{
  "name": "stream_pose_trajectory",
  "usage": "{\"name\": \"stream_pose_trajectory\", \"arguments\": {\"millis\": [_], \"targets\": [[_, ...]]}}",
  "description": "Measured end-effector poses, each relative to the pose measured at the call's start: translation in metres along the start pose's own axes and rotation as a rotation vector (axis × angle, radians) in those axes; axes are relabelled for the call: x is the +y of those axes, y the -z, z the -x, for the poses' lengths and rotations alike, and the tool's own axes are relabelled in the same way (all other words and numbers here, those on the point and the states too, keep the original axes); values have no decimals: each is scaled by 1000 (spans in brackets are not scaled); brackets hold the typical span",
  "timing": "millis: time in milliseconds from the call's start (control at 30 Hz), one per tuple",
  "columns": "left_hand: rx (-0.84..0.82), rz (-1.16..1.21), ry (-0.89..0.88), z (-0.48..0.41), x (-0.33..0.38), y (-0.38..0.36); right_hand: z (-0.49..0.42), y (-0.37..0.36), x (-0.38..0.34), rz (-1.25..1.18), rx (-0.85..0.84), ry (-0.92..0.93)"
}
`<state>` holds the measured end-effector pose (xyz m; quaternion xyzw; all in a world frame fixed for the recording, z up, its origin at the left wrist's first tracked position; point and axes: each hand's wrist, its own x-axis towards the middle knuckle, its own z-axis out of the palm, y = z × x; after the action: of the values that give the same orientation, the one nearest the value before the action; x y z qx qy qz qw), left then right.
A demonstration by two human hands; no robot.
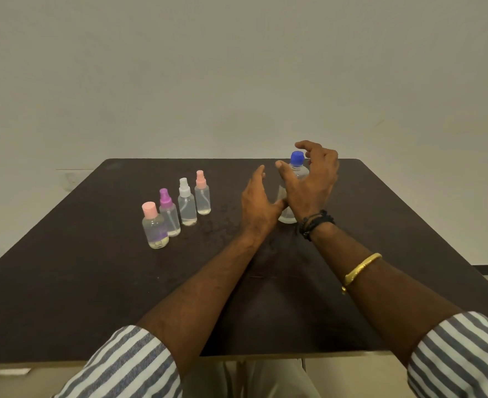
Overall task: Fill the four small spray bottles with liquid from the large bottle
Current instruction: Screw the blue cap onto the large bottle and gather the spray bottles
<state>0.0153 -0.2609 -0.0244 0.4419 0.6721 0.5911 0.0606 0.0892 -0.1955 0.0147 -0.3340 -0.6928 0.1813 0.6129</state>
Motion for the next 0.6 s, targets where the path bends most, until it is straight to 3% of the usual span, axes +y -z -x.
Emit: {"name": "stream_pose_trajectory", "arguments": {"millis": [133,600], "targets": [[118,23,-45,4,-6,26,12,-7,-18,-53,-16,60],[519,-162,-216,30,-14,112,65,-58,-55,-238,-411,28]]}}
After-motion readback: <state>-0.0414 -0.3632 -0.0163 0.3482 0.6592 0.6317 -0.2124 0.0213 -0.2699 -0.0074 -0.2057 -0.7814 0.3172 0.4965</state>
